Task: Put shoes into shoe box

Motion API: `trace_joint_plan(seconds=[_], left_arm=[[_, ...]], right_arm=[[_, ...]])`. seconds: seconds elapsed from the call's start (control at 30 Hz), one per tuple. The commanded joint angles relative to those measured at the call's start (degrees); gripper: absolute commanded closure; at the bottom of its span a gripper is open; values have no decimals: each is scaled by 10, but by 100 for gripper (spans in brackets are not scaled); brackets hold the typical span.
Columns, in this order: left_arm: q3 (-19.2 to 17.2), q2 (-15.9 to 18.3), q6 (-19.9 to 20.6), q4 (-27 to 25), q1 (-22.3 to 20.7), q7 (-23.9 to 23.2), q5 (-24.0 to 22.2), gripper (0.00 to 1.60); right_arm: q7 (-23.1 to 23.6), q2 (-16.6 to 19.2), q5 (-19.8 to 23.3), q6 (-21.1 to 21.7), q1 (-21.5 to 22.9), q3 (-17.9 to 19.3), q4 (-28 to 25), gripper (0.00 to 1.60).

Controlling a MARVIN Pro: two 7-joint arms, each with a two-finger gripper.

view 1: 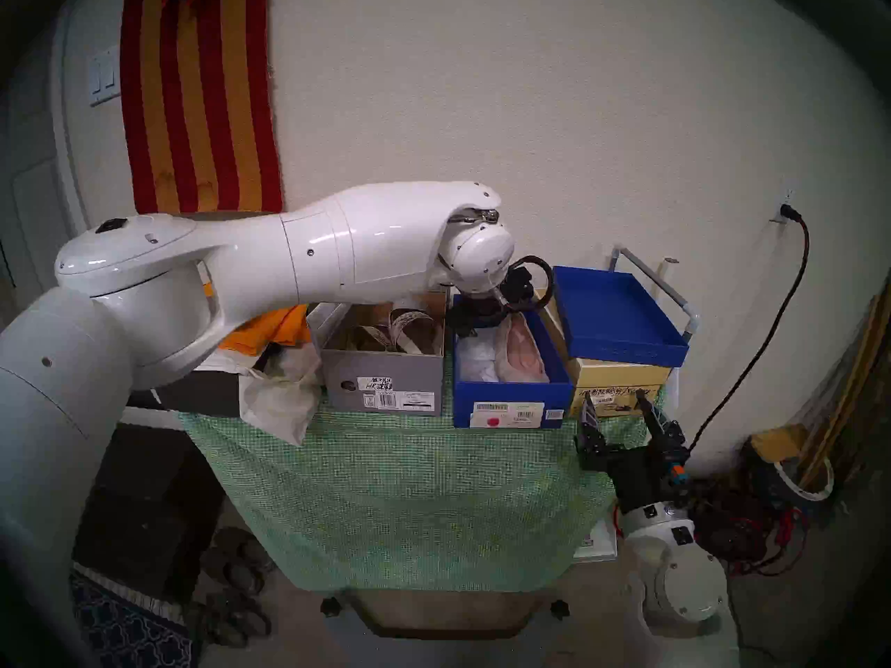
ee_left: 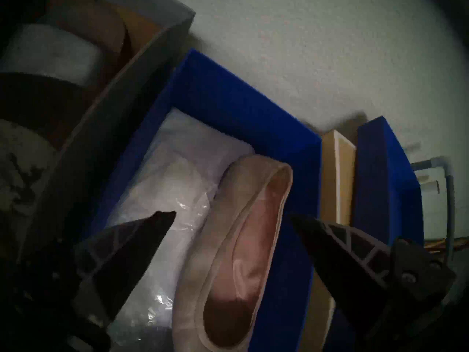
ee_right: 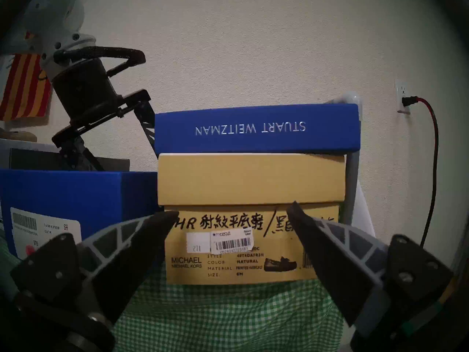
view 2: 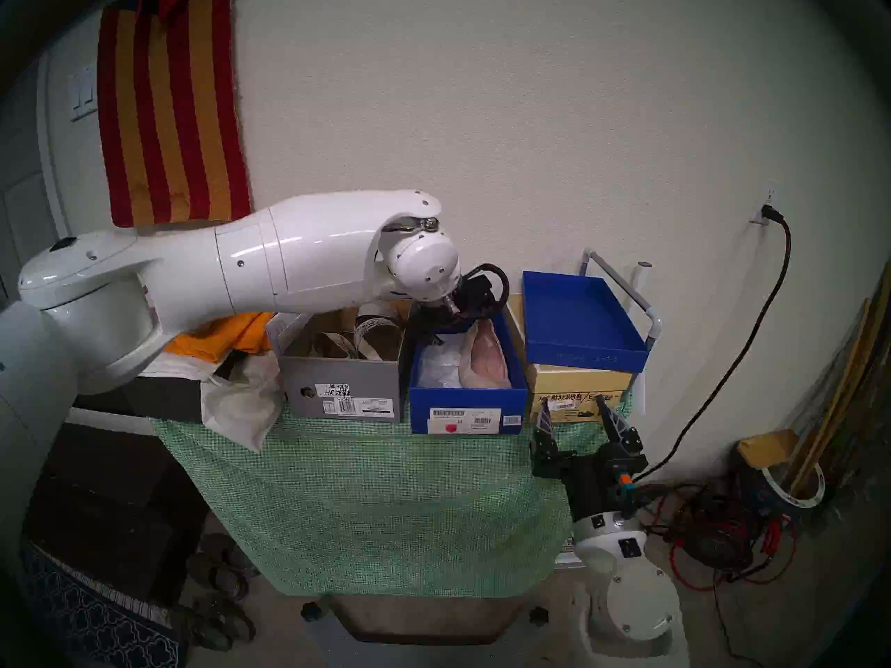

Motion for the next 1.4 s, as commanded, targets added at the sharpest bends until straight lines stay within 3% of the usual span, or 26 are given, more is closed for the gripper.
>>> trace_joint_plan(seconds=[0.0, 0.3, 0.57, 0.9, 0.97, 1.0, 1.03, 1.13, 1.3, 1.33, 1.37], left_arm=[[-14, 29, -7, -28, -14, -9, 5, 0], [-33, 71, -44, -97, -72, -23, 61, 0], [-40, 120, -63, -168, -122, 7, 136, 0], [1, 189, -69, -271, -181, 89, 245, 0], [15, 218, -59, -299, -193, 104, 271, 0], [23, 206, -60, -287, -198, 121, 281, 0], [28, 240, -50, -313, -201, 123, 290, 0], [39, 235, -50, -295, -209, 149, 296, 0], [71, 271, -31, -325, -234, 191, 332, 0], [73, 295, -23, -348, -237, 188, 342, 0], [84, 272, -27, -331, -244, 207, 346, 0]], right_arm=[[0, 0, 0, 0, 0, 0, -1, 0], [0, 0, 0, 0, 0, 0, 0, 0], [0, 0, 0, 0, 0, 0, 0, 0], [0, 0, 0, 0, 0, 0, 0, 0], [0, 0, 0, 0, 0, 0, 0, 0], [0, 0, 0, 0, 0, 0, 0, 0], [0, 0, 0, 0, 0, 0, 0, 0], [0, 0, 0, 0, 0, 0, 0, 0], [0, 0, 0, 0, 0, 0, 0, 0], [0, 0, 0, 0, 0, 0, 0, 0], [0, 0, 0, 0, 0, 0, 0, 0]])
